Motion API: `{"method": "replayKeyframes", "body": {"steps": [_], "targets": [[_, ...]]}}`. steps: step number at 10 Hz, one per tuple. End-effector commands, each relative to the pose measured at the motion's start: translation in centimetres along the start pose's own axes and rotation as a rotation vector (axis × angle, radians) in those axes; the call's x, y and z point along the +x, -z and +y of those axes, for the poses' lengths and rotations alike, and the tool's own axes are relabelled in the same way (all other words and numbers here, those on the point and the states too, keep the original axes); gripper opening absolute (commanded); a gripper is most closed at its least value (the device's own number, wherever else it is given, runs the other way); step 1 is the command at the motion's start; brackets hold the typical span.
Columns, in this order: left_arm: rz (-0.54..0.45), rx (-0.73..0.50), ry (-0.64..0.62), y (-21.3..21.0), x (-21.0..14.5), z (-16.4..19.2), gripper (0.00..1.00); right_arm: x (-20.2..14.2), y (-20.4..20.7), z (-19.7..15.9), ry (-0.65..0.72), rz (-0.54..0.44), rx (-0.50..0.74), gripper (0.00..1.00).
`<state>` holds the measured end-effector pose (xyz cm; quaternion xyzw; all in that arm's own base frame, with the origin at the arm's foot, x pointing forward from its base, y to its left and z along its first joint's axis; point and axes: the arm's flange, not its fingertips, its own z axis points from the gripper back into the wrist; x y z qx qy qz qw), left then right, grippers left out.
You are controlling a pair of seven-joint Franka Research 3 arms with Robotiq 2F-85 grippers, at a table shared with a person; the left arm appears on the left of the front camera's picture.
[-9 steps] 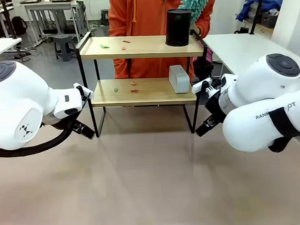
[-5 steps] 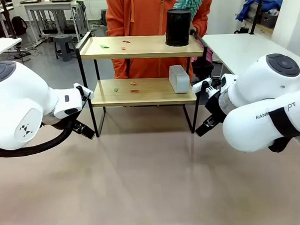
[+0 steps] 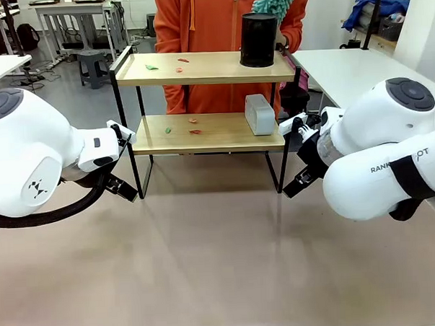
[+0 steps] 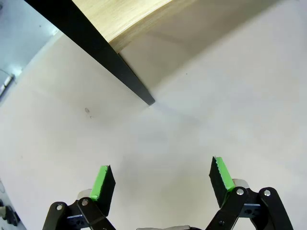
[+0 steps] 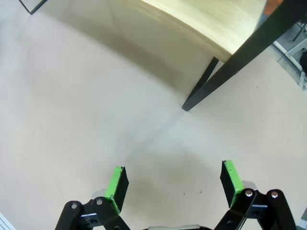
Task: Clean the shelf.
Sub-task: Pick up the Duster from the human.
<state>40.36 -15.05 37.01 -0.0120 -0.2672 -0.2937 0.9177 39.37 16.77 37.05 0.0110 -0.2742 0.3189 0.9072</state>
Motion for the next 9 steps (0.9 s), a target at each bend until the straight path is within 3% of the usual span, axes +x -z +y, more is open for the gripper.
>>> {"method": "replayKeyframes", "body": {"steps": [1, 2, 3, 4, 5, 6, 8, 9], "targets": [[0.0, 0.0, 0.001, 0.0, 0.0, 0.0, 1.0, 0.0, 0.0, 0.0, 0.001, 0.0, 0.0, 1.0], [0.0, 0.0, 0.0, 0.0, 0.0, 0.0, 1.0, 0.0, 0.0, 0.0, 0.0, 0.0, 0.0, 1.0], [0.111, -0.145, 0.093, -2.2, -0.7, 0.2, 1.0, -0.8, -2.3, -1.2, 0.024, 0.174, 0.13, 1.0], [0.096, -0.318, 0.07, -5.3, -1.9, 1.1, 1.0, -2.1, -5.8, -2.8, 0.118, 0.202, 0.22, 1.0], [0.103, -0.419, -0.063, -8.9, -3.1, 2.8, 1.0, -3.6, -9.6, -4.5, 0.301, 0.212, 0.246, 1.0], [0.077, -0.406, -0.2, -12.6, -4.7, 4.6, 1.0, -5.8, -13.2, -6.2, 0.454, 0.145, 0.309, 1.0], [-0.208, -0.414, -0.378, -20.5, -10.1, 10.5, 1.0, -12.7, -20.0, -11.6, 0.707, -0.118, 0.548, 1.0], [-0.369, -0.409, -0.552, -23.3, -13.9, 13.9, 1.0, -17.3, -22.3, -14.5, 0.846, -0.258, 0.645, 1.0]]}}
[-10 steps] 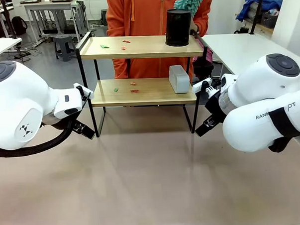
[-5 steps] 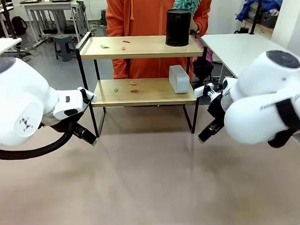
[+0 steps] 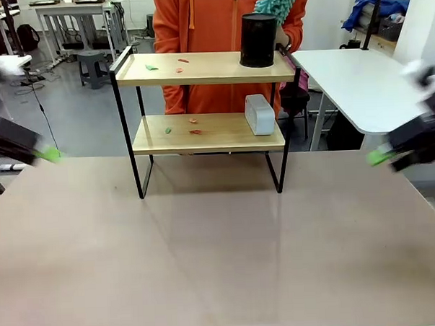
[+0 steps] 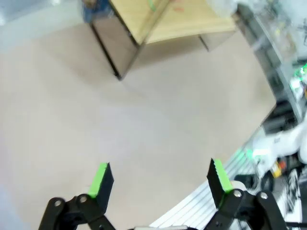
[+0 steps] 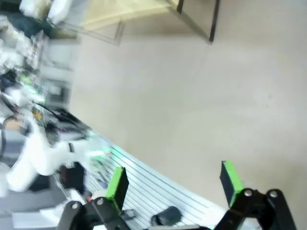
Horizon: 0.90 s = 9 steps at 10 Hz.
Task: Clean the shelf.
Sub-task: Pick up the Duster from the human.
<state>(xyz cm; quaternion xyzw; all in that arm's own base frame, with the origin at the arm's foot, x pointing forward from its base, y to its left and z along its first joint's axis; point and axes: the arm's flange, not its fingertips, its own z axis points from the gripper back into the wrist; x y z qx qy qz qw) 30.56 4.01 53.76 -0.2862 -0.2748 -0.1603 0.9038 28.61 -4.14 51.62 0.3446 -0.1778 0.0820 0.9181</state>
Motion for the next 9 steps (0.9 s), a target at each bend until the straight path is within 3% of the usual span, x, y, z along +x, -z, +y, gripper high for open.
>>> {"method": "replayKeyframes", "body": {"steps": [1, 2, 3, 4, 5, 6, 7, 9], "targets": [[-0.372, -0.095, -0.217, -6.3, -6.9, 6.2, 1.0, -5.9, -5.7, -8.4, 0.294, -0.355, 0.32, 1.0], [-0.469, -0.134, -0.352, -8.3, -9.5, 10.6, 1.0, -8.6, -7.5, -13.6, 0.458, -0.496, 0.472, 1.0], [-0.493, -0.203, -0.446, -8.1, -11.4, 14.1, 1.0, -10.6, -7.7, -17.2, 0.576, -0.594, 0.55, 1.0], [-0.489, -0.268, -0.54, -6.1, -12.5, 16.4, 1.0, -11.6, -7.0, -19.3, 0.668, -0.66, 0.559, 1.0], [-0.442, -0.309, -0.577, -3.3, -12.4, 17.9, 1.0, -11.7, -5.6, -19.4, 0.688, -0.68, 0.481, 1.0], [-0.342, -0.299, -0.591, 1.0, -11.1, 17.2, 1.0, -13.4, -10.3, -17.5, 0.49, -0.388, 0.338, 1.0], [-0.464, -0.221, -0.588, -9.6, -14.3, 18.0, 1.0, -13.4, -10.3, -17.5, 0.49, -0.388, 0.338, 1.0], [-0.464, -0.221, -0.588, -9.6, -14.3, 18.0, 1.0, -13.4, -10.3, -17.5, 0.49, -0.388, 0.338, 1.0]]}}
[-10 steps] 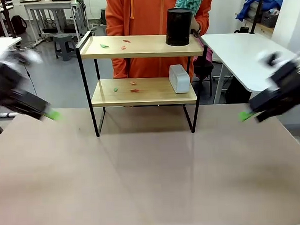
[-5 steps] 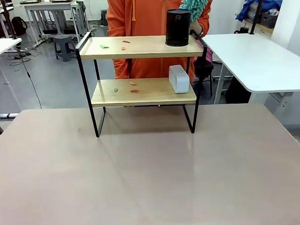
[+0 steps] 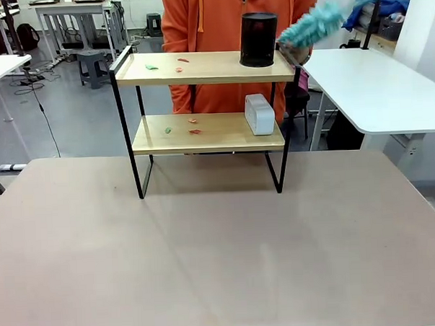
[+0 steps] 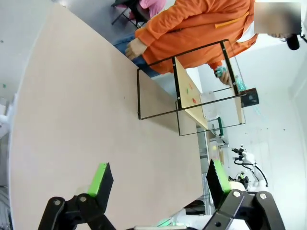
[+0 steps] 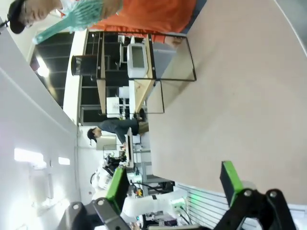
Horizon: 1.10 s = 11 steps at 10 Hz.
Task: Clean the shelf.
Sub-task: Pick up the Duster from the human.
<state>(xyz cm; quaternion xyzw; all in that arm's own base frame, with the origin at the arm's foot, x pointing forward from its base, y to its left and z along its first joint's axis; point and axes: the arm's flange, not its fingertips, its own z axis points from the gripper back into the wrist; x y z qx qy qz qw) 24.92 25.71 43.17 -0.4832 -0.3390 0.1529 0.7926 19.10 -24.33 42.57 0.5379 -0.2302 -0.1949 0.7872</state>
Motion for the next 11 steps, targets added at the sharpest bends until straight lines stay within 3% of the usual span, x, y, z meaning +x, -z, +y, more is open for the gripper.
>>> {"method": "replayKeyframes", "body": {"steps": [1, 8, 9, 11], "targets": [[-0.029, -0.005, 0.033, -1.5, -0.7, -0.9, 1.0, -0.5, -0.8, 0.4, -0.043, -0.008, 0.003, 1.0], [-0.029, -0.005, 0.033, -1.5, -0.7, -0.9, 1.0, -0.8, -0.9, 0.2, -0.015, -0.001, -0.016, 1.0], [-0.029, -0.005, 0.033, -1.5, -0.7, -0.9, 1.0, 0.8, -0.2, 1.8, -0.04, 0.03, 0.061, 1.0], [-0.029, -0.005, 0.033, -1.5, -0.7, -0.9, 1.0, 4.4, 2.8, 6.6, -0.131, 0.089, 0.074, 1.0]]}}
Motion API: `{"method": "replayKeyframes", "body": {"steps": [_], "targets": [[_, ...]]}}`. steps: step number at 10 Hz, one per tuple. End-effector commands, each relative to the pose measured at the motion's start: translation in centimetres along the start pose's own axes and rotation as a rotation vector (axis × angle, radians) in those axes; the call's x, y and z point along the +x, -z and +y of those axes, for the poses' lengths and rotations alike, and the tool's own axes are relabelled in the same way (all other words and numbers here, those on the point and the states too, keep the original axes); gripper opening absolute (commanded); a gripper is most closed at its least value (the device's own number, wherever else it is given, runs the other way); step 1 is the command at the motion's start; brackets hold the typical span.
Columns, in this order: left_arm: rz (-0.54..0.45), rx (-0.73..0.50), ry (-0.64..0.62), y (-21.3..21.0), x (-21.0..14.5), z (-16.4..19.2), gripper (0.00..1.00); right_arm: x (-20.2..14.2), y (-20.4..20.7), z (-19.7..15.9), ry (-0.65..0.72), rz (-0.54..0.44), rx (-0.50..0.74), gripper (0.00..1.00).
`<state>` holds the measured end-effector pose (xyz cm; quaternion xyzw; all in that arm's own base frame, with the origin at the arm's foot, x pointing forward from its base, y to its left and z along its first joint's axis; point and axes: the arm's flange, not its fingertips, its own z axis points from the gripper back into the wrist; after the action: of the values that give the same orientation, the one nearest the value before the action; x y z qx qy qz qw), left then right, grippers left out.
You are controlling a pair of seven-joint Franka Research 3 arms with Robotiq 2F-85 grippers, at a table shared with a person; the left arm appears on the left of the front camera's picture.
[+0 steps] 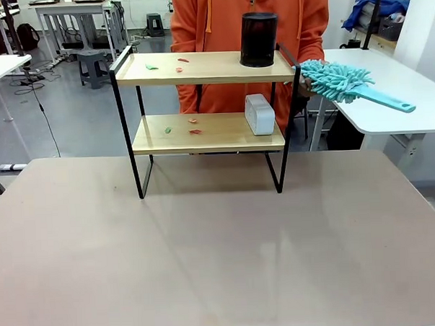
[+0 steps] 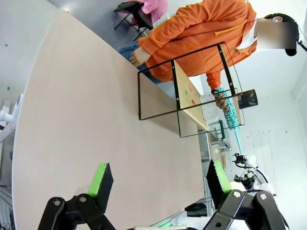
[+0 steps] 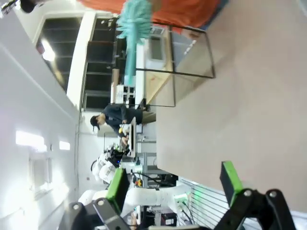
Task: Clean the shelf.
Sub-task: Pick up the Duster from the human.
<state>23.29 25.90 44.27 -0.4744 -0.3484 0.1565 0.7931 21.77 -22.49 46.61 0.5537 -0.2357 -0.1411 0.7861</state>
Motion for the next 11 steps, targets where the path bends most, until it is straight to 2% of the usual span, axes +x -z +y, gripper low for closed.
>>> {"method": "replayKeyframes", "body": {"steps": [1, 3, 4, 5, 7, 9, 10, 11], "targets": [[-0.009, -0.019, 0.024, 0.0, 0.0, 0.1, 1.0, 5.0, 3.1, 2.5, -0.05, 0.078, 0.049, 1.0], [-0.009, -0.019, 0.024, 0.0, 0.0, 0.1, 1.0, 7.6, 6.5, 2.3, -0.032, 0.096, 0.071, 1.0], [-0.009, -0.019, 0.024, 0.0, 0.0, 0.1, 1.0, 7.1, 6.7, 2.3, -0.034, 0.075, 0.083, 1.0], [-0.009, -0.019, 0.024, 0.0, 0.0, 0.1, 1.0, 5.9, 6.6, 3.7, -0.045, 0.102, 0.06, 1.0], [-0.009, -0.019, 0.024, 0.0, 0.0, 0.1, 1.0, 5.9, 6.6, 3.7, -0.045, 0.102, 0.06, 1.0], [-0.009, -0.019, 0.024, 0.0, 0.0, 0.1, 1.0, 8.8, 8.2, 3.2, -0.006, 0.134, 0.056, 1.0], [-0.009, -0.019, 0.024, 0.0, 0.0, 0.1, 1.0, 11.1, 9.2, 4.0, -0.027, 0.206, 0.087, 1.0], [-0.009, -0.019, 0.024, 0.0, 0.0, 0.1, 1.0, 13.3, 10.9, 5.0, -0.041, 0.251, 0.051, 1.0]]}}
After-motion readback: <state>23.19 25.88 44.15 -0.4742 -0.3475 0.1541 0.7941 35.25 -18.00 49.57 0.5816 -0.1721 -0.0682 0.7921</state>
